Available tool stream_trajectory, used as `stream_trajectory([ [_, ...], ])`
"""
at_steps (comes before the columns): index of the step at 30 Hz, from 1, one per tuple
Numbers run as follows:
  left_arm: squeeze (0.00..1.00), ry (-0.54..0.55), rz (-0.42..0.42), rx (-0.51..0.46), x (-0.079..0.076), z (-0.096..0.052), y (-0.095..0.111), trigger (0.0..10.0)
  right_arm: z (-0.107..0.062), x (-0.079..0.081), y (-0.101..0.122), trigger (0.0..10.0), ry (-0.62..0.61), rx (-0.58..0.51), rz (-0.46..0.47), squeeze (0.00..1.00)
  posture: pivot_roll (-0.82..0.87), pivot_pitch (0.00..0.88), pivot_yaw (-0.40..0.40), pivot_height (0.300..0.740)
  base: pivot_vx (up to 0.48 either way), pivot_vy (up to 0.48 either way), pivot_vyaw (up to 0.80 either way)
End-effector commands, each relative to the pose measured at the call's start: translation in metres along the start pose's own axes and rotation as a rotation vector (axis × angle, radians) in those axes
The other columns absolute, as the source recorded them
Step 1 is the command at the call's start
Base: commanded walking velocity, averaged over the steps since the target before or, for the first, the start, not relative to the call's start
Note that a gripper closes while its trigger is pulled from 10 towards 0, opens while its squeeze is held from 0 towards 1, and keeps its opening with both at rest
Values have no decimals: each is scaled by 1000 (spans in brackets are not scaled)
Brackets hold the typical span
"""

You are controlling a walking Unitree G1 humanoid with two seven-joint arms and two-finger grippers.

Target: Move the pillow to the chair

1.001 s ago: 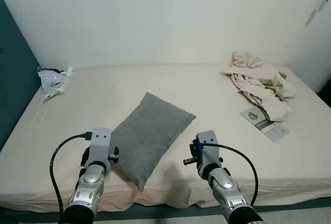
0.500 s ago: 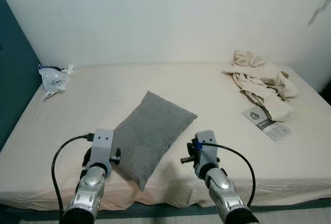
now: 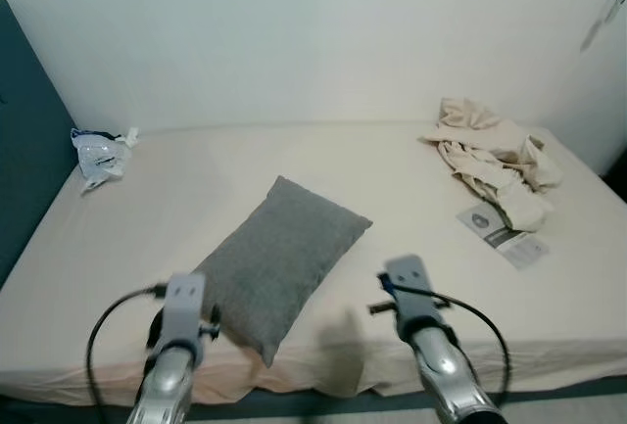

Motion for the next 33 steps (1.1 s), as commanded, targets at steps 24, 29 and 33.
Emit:
stream_trajectory([
  [24,0,13,-40,-73,-8,11,26,10000,10,5,15,10000,21,-40,2,0,-35,47,14,740,0,0,0],
  [29,0,2,-24,-71,-8,11,25,10000,8,9,12,10000,30,-33,13,0,-26,52,22,740,0,0,0],
  [33,0,4,-21,-71,-7,12,25,10000,8,9,12,10000,34,-32,12,0,-25,49,26,740,0,0,0],
])
Point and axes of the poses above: a point about 5 cm out from each wrist's last joint towards the gripper, its own z axis pointing out of the wrist towards the gripper, its own y axis along the axis of the wrist's last joint, x = y × z, the point moved 4 cm from there along z, pointing out of the wrist towards the gripper, and after that the axes turned 3 degrees about z, right-handed, at the moved point
